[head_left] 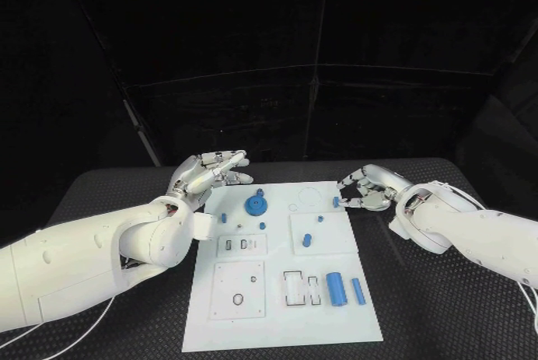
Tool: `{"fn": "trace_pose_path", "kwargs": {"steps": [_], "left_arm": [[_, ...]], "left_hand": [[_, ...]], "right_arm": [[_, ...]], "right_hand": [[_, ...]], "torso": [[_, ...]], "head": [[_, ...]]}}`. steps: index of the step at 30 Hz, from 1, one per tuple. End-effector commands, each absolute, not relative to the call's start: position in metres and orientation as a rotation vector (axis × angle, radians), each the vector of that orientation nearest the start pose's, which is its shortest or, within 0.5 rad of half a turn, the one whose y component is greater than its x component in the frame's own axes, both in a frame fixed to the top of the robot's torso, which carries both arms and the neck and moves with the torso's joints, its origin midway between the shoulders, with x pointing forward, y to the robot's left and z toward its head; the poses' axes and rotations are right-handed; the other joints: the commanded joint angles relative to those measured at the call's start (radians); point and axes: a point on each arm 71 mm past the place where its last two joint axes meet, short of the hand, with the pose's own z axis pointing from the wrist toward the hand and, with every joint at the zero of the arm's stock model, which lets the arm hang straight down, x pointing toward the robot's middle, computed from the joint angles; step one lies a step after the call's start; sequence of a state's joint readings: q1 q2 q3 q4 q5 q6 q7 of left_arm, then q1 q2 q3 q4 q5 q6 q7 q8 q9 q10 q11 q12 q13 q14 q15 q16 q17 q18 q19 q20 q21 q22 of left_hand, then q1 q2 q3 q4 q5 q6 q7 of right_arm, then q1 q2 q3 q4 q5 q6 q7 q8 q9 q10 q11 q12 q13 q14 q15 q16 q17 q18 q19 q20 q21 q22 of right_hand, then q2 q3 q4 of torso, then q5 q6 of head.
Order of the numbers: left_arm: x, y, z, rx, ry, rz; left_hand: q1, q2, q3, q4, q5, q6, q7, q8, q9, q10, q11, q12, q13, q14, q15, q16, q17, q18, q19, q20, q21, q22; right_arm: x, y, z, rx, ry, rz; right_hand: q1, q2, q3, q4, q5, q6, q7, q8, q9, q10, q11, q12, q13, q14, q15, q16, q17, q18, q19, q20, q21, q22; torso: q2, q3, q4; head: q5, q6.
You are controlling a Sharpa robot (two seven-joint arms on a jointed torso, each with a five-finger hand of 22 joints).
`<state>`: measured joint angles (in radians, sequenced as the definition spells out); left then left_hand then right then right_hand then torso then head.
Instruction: Assemble the parts on the task board
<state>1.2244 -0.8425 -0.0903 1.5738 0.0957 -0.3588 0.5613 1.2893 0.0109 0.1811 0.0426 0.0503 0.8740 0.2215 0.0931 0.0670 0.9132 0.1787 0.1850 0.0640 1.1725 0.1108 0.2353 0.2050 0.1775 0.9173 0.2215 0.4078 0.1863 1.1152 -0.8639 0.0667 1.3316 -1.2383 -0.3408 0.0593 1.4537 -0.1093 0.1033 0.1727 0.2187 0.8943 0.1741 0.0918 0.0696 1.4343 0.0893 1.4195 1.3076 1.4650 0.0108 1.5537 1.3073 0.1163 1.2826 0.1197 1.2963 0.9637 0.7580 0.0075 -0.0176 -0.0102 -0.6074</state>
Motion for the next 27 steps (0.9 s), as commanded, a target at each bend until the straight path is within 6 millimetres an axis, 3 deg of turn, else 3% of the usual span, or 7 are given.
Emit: {"fn": "trace_pose_path", "kwargs": {"steps": [1,27], "left_arm": [[0.480,0.199,-0.171,-1.113,1.272,-1.645],[0.480,0.198,-0.172,-1.114,1.273,-1.645]], "left_hand": [[-0.002,0.004,0.000,-0.006,0.005,0.004,0.022,-0.003,-0.001,0.002,0.004,-0.005,-0.001,-0.005,0.004,-0.004,0.001,0.004,-0.001,0.000,0.006,-0.001],[-0.002,0.004,0.000,-0.006,0.005,0.004,0.022,-0.003,-0.001,0.002,0.004,-0.005,-0.001,-0.005,0.004,-0.004,0.001,0.004,-0.001,0.000,0.006,-0.001]], "right_arm": [[0.515,-0.269,-0.199,0.113,1.642,0.708],[0.521,-0.263,-0.215,0.120,1.681,0.679]], "right_hand": [[0.012,0.004,0.000,-0.008,0.002,0.006,0.002,-0.001,0.001,-0.005,-0.001,-0.004,0.075,0.092,0.001,-0.003,0.207,-0.004,-0.006,-0.002,-0.004,0.000],[0.020,0.041,0.011,-0.027,-0.005,0.062,-0.008,0.019,0.006,0.005,-0.010,0.005,0.086,0.094,-0.006,-0.001,0.213,-0.005,-0.001,-0.008,0.001,0.007]], "torso": [[0.000,-0.0007,-0.0009],[0.000,-0.0010,0.0001]], "head": [[-0.003,-0.002],[-0.003,-0.010]]}}
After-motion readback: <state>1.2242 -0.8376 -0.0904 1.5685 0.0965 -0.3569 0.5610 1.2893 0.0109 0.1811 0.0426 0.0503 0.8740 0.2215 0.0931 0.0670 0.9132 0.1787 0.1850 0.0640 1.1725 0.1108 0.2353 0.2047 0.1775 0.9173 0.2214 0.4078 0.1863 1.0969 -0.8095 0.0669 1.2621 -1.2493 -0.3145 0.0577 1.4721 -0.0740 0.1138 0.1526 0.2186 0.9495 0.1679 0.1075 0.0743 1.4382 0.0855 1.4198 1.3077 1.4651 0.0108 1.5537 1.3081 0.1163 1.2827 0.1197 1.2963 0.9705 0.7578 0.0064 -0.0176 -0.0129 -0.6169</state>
